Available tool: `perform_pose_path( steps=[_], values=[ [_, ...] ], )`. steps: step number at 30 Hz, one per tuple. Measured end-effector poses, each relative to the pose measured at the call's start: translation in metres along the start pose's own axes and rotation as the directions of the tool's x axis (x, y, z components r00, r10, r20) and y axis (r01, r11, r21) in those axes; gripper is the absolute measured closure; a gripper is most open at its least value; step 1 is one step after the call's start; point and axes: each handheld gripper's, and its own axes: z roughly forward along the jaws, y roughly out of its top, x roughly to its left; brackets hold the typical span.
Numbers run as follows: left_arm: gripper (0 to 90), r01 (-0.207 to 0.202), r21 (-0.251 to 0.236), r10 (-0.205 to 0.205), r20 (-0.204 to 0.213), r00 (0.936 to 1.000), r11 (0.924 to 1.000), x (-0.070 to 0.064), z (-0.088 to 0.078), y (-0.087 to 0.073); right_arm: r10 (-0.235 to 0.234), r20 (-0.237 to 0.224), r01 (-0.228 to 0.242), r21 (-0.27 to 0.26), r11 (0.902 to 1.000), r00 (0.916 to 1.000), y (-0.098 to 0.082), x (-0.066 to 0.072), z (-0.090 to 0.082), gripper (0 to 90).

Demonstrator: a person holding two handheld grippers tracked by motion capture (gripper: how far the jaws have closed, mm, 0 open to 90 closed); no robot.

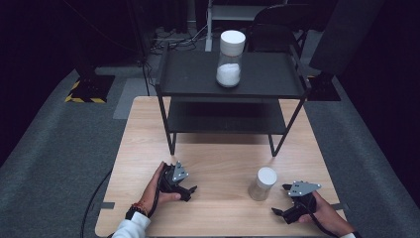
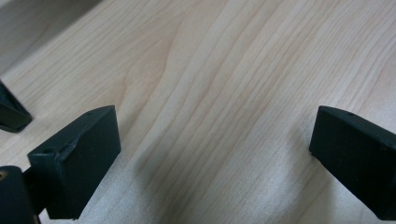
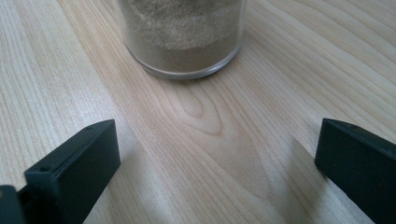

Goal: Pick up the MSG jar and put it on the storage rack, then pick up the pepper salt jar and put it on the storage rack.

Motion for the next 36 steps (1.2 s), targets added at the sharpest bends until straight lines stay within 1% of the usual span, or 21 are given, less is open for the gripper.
perform_pose_path(
  steps=[2,3,8,10,14,17,36],
  values=[
    [1.9,0.000,0.001,0.000,0.001,1.0000,1.0000,0.001,0.000,0.000,0.000,0.000,0.000,0.000,1.0000,1.0000,0.000,0.000,0.000,0.0],
    [1.9,0.010,0.005,-0.011,0.006,0.9999,0.9999,0.003,0.001,0.001,0.000,0.000,0.000,0.000,1.0000,1.0000,0.000,0.000,0.000,0.0],
    [1.8,0.036,0.017,-0.036,0.012,0.9993,0.9992,0.007,0.000,0.002,0.000,0.000,0.000,0.000,1.0000,1.0000,0.000,0.000,0.000,0.0],
    [1.8,0.053,0.024,-0.054,0.021,0.9983,0.9983,0.009,0.001,0.002,0.000,0.000,0.000,0.000,1.0000,1.0000,0.000,0.000,0.000,0.0],
    [1.8,0.067,0.030,-0.067,0.025,0.9974,0.9973,0.011,0.001,0.002,0.000,0.000,0.000,0.000,1.0000,1.0000,0.000,0.000,0.000,0.0],
    [1.9,0.097,0.042,-0.098,0.045,0.9941,0.9944,0.016,0.002,0.003,0.000,0.000,0.000,0.000,1.0000,1.0000,0.000,0.000,0.000,0.0],
    [1.5,0.098,0.044,-0.100,0.044,0.9940,0.9942,0.015,0.002,0.003,-0.001,-0.001,0.001,0.000,1.0000,1.0000,0.000,0.000,0.000,0.0]
  ],
)
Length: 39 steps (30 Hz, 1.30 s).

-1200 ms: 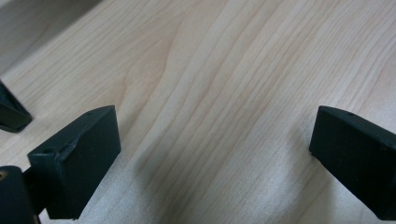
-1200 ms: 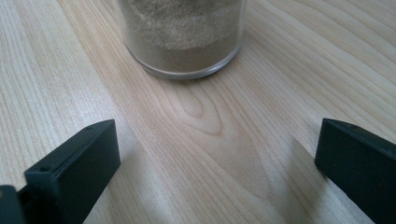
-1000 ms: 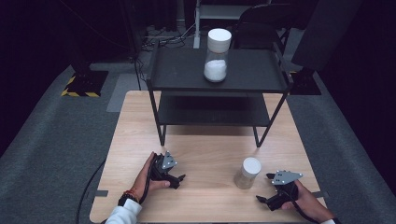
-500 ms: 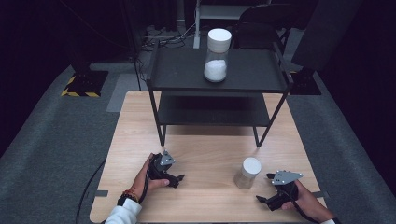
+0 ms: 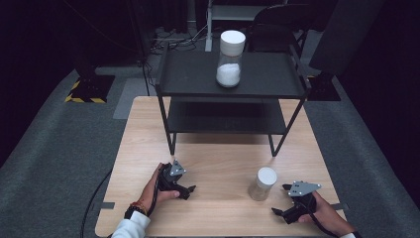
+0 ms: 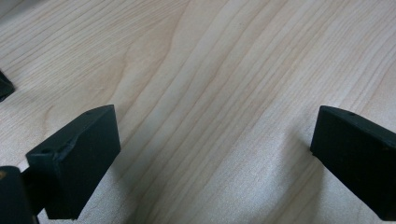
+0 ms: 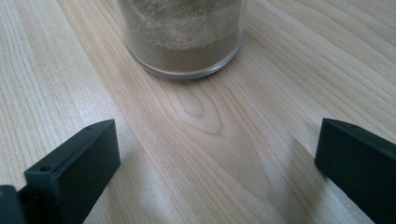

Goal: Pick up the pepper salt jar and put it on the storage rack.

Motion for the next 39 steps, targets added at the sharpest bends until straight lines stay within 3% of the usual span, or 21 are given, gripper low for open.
perform_pose_path(
  steps=[13,20,28,39],
  values=[
    [1.4,0.001,0.000,-0.001,0.000,1.0000,1.0000,0.000,0.000,0.000,-0.005,-0.005,0.005,0.006,1.0000,1.0000,0.003,0.000,-0.003,2.1],
    [1.4,0.001,0.000,-0.001,0.000,1.0000,1.0000,0.000,0.000,0.000,0.026,0.012,-0.025,-0.085,0.9961,0.9996,0.005,0.005,-0.015,2.1],
    [1.3,0.002,0.000,-0.002,0.000,1.0000,1.0000,0.000,0.000,0.000,0.021,0.029,-0.017,-0.145,0.9893,0.9993,0.009,0.011,-0.018,2.1],
    [1.2,0.001,0.000,-0.001,0.000,1.0000,1.0000,0.000,0.000,0.000,0.032,-0.018,-0.035,-0.221,0.9746,0.9993,0.017,0.013,-0.018,2.1]
  ],
)
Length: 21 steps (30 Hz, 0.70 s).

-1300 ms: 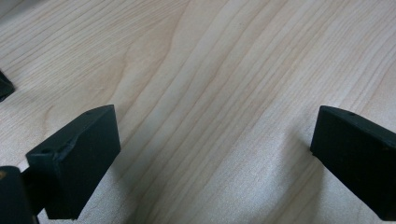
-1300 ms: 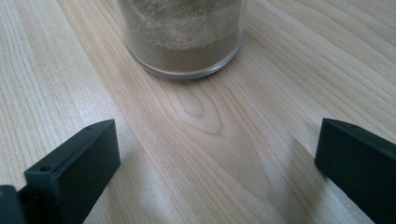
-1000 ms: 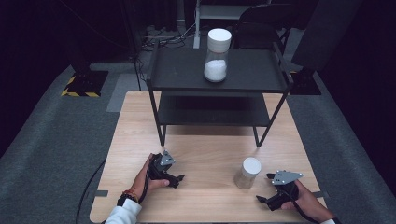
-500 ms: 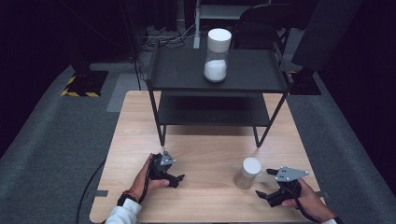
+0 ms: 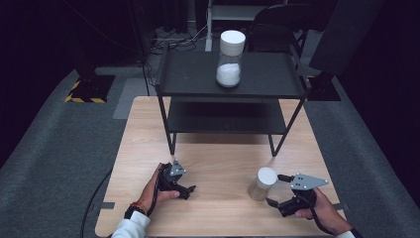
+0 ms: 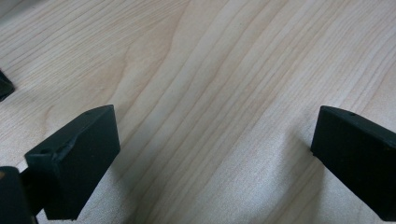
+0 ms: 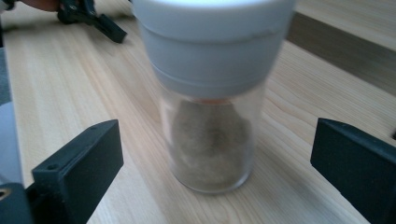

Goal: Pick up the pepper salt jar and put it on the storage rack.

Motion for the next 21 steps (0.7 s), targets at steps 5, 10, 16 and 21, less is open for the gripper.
perform_pose_path(
  steps=[5,10,16,21],
  values=[
    [1.2,0.000,0.000,0.000,0.000,1.0000,1.0000,0.000,0.000,0.000,-0.015,-0.009,0.015,-0.001,0.9999,0.9998,0.006,-0.001,0.003,2.1],
    [1.1,0.000,0.000,0.000,0.000,1.0000,1.0000,0.000,0.000,0.000,-0.012,-0.022,0.012,-0.020,0.9997,0.9997,0.009,-0.001,0.007,2.1],
    [1.1,0.000,0.000,0.000,0.000,1.0000,1.0000,0.000,0.000,0.000,0.003,-0.029,-0.004,-0.035,0.9994,0.9996,0.011,-0.003,0.012,2.3],
    [1.1,0.000,0.000,0.000,0.000,1.0000,1.0000,0.000,0.000,0.000,0.012,-0.024,-0.013,-0.052,0.9986,0.9996,0.012,-0.003,0.017,5.4]
  ],
)
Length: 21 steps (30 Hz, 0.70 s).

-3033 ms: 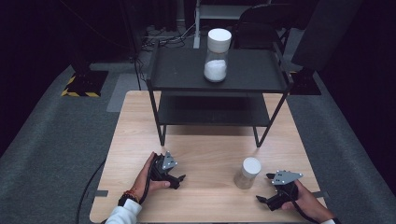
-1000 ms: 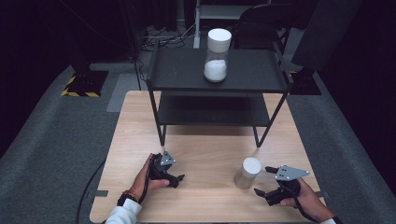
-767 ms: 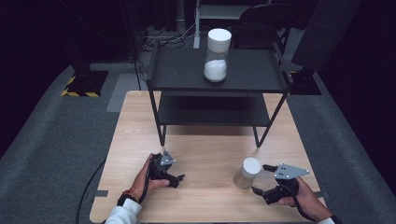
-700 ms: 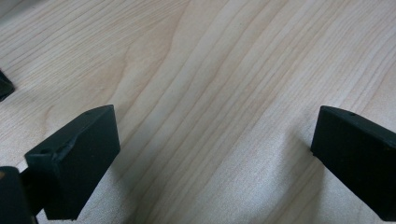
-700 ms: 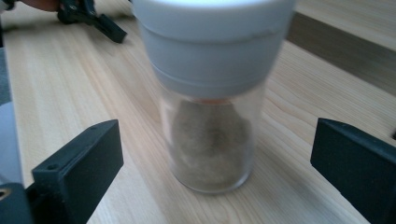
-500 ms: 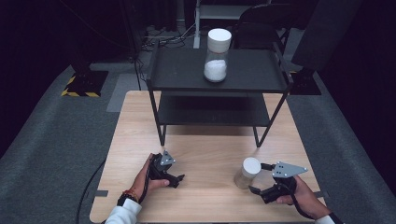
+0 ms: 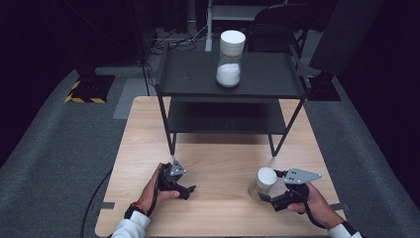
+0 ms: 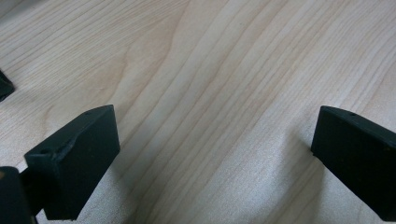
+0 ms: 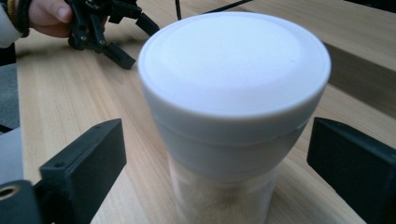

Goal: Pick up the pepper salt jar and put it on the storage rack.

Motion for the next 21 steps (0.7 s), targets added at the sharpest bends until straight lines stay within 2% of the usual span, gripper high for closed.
perform_pose_path(
  steps=[4,6,9,12,21],
  values=[
    [1.1,0.001,0.000,-0.001,0.000,1.0000,1.0000,0.000,0.000,0.000,0.005,-0.006,-0.005,-0.018,0.9998,1.0000,-0.002,-0.001,0.003,14.0],
    [1.1,0.001,0.000,-0.001,0.000,1.0000,1.0000,0.000,0.000,0.000,0.012,-0.014,-0.013,-0.039,0.9992,0.9998,-0.004,-0.003,0.003,22.0],
    [1.1,0.000,0.000,0.000,0.000,1.0000,1.0000,0.000,0.000,0.000,0.014,-0.010,-0.015,-0.063,0.9979,0.9998,-0.007,-0.003,0.004,29.3],
    [1.1,0.000,0.000,0.000,0.000,1.0000,1.0000,0.000,0.000,0.000,0.003,-0.002,-0.004,-0.079,0.9969,1.0000,-0.008,-0.001,0.004,32.7],
    [1.1,0.000,0.000,0.000,0.000,1.0000,1.0000,0.000,0.000,0.000,-0.014,0.022,0.016,-0.094,0.9954,0.9997,-0.012,0.003,0.004,33.5]
  ],
)
